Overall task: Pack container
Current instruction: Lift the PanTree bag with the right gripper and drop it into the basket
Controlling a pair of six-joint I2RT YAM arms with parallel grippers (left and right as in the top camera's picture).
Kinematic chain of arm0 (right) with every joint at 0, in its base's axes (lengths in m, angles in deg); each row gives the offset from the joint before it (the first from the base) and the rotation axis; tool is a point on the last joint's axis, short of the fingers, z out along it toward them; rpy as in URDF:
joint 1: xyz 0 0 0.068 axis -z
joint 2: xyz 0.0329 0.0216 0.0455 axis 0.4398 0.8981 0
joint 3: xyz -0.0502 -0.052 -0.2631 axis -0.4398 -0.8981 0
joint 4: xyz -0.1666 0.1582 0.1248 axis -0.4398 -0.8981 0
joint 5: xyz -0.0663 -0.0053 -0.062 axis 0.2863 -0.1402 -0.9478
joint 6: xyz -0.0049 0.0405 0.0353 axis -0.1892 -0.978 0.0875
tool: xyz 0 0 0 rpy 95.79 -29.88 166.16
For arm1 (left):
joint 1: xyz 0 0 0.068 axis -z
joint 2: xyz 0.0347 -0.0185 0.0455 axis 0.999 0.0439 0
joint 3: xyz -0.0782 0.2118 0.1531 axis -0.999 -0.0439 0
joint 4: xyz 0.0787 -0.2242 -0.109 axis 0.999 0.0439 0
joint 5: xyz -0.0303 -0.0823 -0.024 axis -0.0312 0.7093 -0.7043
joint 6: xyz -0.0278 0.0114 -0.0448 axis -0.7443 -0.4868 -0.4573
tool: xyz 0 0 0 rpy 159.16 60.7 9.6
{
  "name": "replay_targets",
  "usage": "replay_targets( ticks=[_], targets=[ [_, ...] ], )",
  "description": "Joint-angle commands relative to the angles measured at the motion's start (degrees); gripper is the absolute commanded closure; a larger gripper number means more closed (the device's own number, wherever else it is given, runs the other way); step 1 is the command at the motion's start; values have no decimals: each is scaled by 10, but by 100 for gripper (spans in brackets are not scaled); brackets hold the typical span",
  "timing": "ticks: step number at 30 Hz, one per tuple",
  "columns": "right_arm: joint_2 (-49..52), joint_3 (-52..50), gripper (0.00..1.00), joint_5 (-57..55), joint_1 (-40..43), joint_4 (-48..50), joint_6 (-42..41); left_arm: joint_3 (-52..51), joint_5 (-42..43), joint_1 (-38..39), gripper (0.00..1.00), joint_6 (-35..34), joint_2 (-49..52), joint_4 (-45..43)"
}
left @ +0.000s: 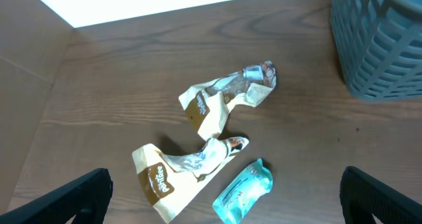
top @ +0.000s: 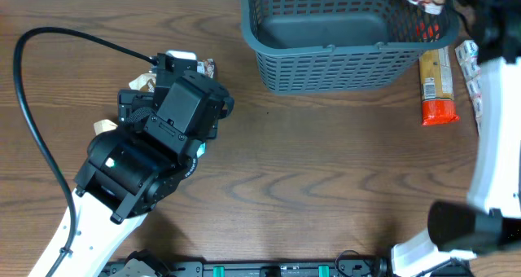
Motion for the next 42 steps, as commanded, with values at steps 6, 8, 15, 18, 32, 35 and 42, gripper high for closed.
replay_targets(
  ticks=[6, 8, 15, 18, 32, 35, 42],
  targets=[
    [81, 30, 99, -52, -28, -38, 162, -3, -6, -2, 1, -3, 0, 7],
    [99, 30, 99, -54, -28, -53, 176, -3, -6, -2, 1, -3, 0, 7],
    [152, 30, 97, -73, -30, -95, 220, -3, -6, -2, 1, -3, 0, 7],
    [163, 30, 92, -72, -30, -103, 224, -3, -6, -2, 1, -3, 0, 7],
    [164, 30, 64, -72, -38, -108, 224, -3, -6, -2, 1, -3, 0, 7],
    [164, 36, 63, -72, -42, -115, 222, -3, -7, -2, 1, -3, 0, 7],
    [164, 190, 51, -73, -43, -185, 222, -3, -7, -2, 1, -3, 0, 7]
  ],
)
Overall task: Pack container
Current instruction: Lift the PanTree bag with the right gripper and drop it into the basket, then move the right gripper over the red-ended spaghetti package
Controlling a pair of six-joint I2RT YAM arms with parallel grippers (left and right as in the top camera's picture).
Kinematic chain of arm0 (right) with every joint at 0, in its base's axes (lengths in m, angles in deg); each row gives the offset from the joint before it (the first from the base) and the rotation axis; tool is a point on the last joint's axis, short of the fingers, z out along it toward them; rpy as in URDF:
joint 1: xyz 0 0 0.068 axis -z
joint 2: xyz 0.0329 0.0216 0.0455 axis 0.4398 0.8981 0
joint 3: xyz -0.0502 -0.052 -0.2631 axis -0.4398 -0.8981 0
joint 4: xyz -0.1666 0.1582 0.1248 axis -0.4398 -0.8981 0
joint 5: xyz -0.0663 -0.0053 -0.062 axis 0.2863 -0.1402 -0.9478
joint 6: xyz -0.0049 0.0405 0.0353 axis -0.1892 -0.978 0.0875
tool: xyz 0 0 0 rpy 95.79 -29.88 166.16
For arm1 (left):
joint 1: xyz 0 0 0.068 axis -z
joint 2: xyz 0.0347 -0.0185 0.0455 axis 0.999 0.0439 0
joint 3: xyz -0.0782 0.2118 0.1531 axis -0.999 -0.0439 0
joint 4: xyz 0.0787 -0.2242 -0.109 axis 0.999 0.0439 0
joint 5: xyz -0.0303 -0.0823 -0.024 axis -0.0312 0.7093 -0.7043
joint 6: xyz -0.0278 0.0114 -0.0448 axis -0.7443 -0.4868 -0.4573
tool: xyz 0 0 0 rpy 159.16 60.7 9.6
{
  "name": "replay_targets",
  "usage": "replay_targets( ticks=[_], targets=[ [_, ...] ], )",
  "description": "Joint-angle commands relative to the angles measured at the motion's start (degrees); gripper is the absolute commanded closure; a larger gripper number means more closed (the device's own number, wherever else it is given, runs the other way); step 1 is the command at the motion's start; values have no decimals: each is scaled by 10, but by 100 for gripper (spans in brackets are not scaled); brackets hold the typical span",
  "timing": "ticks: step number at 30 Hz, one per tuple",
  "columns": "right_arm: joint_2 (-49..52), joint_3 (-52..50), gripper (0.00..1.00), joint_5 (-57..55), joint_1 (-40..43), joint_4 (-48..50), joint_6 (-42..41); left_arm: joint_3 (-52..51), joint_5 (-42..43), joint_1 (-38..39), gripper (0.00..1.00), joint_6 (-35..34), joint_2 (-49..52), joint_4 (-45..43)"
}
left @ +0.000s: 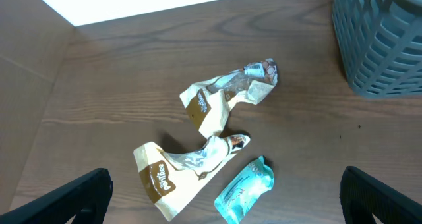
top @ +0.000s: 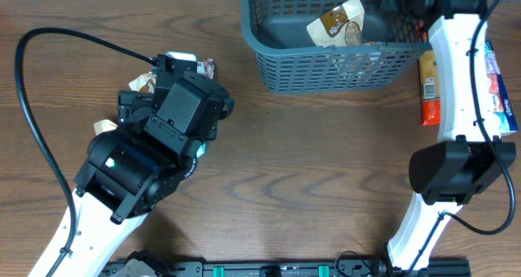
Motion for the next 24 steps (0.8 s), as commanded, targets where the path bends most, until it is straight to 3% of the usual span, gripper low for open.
replay_targets(
  ticks=[1, 4, 5, 10, 16, 24],
  targets=[
    [-9, 133, 42, -7, -2, -36, 6, -3, -6, -2, 1, -3, 0, 3],
    [-9, 253, 6, -61, 7, -101, 6, -3, -6, -2, 1, -3, 0, 3],
    [-9, 285, 1, -87, 12, -122, 6, -3, -6, -2, 1, -3, 0, 3],
    [-9, 390, 1, -207, 48, -246, 13, -3, -6, -2, 1, -3, 0, 5],
    [-8, 391, 1, -111, 103, -388, 226, -3, -6, -2, 1, -3, 0, 5],
    [-8, 387, 1, -101, 182, -409, 215, -3, -6, -2, 1, -3, 0, 6]
  ],
)
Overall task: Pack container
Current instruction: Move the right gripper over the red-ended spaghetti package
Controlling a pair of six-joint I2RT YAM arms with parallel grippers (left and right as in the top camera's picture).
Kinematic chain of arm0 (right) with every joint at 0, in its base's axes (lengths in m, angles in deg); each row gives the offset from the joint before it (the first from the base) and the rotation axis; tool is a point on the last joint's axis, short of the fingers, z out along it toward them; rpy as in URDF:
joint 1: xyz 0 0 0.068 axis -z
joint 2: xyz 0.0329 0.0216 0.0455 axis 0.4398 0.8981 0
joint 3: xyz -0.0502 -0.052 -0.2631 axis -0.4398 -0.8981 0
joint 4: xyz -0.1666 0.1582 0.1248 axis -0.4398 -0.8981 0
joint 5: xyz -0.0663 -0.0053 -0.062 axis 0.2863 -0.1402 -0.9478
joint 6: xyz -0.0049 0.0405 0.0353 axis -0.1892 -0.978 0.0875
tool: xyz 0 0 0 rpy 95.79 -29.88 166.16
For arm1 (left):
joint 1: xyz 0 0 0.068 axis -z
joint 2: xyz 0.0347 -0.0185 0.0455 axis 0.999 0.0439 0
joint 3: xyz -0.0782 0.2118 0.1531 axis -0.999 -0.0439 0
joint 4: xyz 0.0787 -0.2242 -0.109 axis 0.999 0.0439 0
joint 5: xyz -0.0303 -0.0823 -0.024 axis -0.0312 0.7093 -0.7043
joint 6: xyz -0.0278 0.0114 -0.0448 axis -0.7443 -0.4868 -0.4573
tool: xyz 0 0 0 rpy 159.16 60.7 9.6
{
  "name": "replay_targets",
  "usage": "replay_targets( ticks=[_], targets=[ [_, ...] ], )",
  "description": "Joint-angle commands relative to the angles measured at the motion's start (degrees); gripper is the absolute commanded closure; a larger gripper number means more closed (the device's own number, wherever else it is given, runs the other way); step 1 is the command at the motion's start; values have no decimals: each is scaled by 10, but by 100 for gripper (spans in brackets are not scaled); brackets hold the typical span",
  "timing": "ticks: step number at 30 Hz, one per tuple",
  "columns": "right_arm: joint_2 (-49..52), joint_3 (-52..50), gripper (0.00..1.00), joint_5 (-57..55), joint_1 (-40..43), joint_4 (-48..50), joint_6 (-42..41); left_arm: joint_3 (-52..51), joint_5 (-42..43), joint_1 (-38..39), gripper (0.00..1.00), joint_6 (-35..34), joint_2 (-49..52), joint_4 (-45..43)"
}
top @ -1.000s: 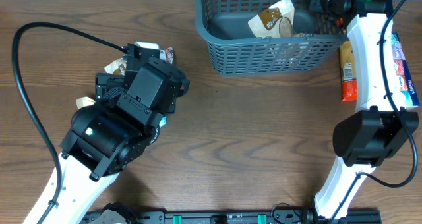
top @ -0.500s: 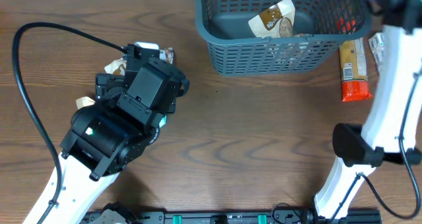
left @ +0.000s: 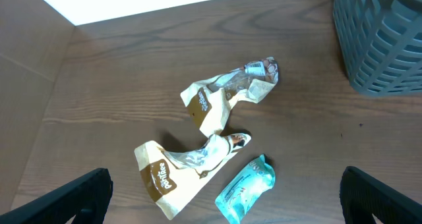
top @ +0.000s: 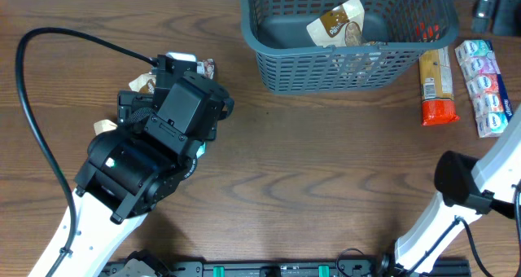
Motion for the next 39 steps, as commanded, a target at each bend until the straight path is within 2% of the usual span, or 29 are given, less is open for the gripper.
replay_targets(
  ticks=[1, 5, 12, 20, 39],
  targets=[
    [-1, 0, 1, 41, 26, -2, 49, -3, -6, -2, 1, -3, 0, 2],
    [-1, -9, 1, 124, 56, 0, 186, -3, -6, -2, 1, -3, 0, 5],
    [31, -66, 1, 171, 81, 15, 233, -3, -6, -2, 1, -3, 0, 6],
    [111, -143, 1, 165, 83, 35, 215, -3, -6, -2, 1, -3, 0, 13],
    [268, -148, 1, 140, 79, 79, 134, -3, -6, -2, 1, -3, 0, 19]
  ],
)
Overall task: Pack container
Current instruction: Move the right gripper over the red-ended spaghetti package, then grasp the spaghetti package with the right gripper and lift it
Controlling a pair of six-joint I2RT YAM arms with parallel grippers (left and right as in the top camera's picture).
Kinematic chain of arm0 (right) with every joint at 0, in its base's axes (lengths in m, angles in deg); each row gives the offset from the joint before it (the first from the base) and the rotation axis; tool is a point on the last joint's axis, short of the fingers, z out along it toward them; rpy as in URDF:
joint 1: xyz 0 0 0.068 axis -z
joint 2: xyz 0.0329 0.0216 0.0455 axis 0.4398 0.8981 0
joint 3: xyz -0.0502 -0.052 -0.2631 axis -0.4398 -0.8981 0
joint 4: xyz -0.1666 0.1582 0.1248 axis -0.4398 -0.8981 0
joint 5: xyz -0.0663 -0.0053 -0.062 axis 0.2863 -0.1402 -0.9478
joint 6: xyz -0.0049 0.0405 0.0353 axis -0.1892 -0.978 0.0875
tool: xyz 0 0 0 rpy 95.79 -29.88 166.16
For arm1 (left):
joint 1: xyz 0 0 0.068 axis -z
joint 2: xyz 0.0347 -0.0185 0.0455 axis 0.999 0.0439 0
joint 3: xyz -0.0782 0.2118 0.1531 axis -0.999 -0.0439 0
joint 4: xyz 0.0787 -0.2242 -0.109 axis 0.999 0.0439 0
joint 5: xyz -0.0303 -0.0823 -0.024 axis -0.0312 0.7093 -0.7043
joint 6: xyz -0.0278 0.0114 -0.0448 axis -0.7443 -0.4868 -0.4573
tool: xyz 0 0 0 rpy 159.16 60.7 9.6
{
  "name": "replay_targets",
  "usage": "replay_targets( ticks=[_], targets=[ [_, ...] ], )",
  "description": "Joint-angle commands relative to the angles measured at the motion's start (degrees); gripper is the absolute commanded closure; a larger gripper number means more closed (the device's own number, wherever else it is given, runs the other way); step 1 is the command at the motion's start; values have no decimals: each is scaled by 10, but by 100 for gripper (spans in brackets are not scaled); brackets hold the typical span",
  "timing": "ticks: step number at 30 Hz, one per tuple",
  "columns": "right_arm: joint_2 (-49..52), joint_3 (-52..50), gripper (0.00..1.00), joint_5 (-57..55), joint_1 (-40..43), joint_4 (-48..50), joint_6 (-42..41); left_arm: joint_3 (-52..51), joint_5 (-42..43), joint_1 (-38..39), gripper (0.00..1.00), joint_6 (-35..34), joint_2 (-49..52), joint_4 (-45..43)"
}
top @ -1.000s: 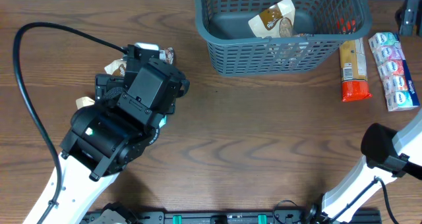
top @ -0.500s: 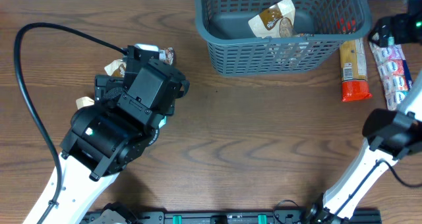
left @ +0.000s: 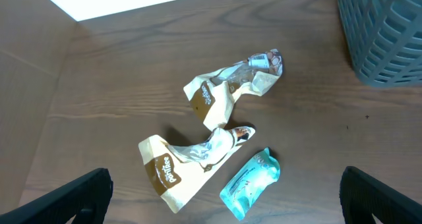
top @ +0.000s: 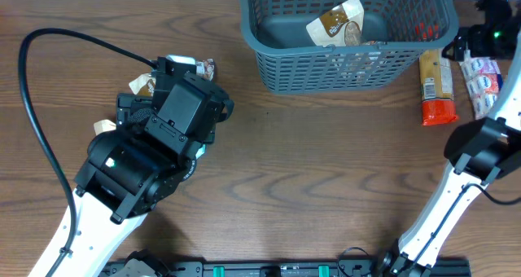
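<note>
The grey basket (top: 281, 53) stands at the far edge with one brown-and-cream snack bag (top: 335, 20) inside. In the left wrist view two more brown-and-cream bags (left: 227, 92) (left: 188, 165) and a teal pouch (left: 250, 184) lie on the table. My left gripper (left: 224, 207) hangs open above them, apart from all three. My right gripper (top: 491, 24) hovers right of the basket over a strip of small packets (top: 480, 85); its jaws are not discernible.
A red-and-yellow packet (top: 437, 85) lies against the basket's right side. A black cable (top: 32, 122) loops over the left of the table. My left arm's body (top: 155, 147) hides most of the bags in the overhead view.
My right gripper was beyond the table's far right corner; now it is over the strip of small packets beside the basket. The left wrist view has shifted slightly; the bags lie as before.
My right gripper was at the basket's far right corner with something pale at its fingers, and the basket looked bare. Then a brown-and-cream bag lay inside the basket. The right gripper then stood off the far right corner, and now over the strip packets. The left gripper stayed open throughout.
</note>
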Motion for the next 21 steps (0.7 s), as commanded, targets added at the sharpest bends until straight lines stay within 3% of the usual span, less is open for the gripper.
replay_targets(
  ticks=[1, 21],
  targets=[
    [42, 4, 1, -9, -5, -2, -30, -3, -6, -2, 1, -3, 0, 2],
    [119, -4, 1, -54, -12, 39, -62, -3, -6, -2, 2, -3, 0, 2]
  ],
)
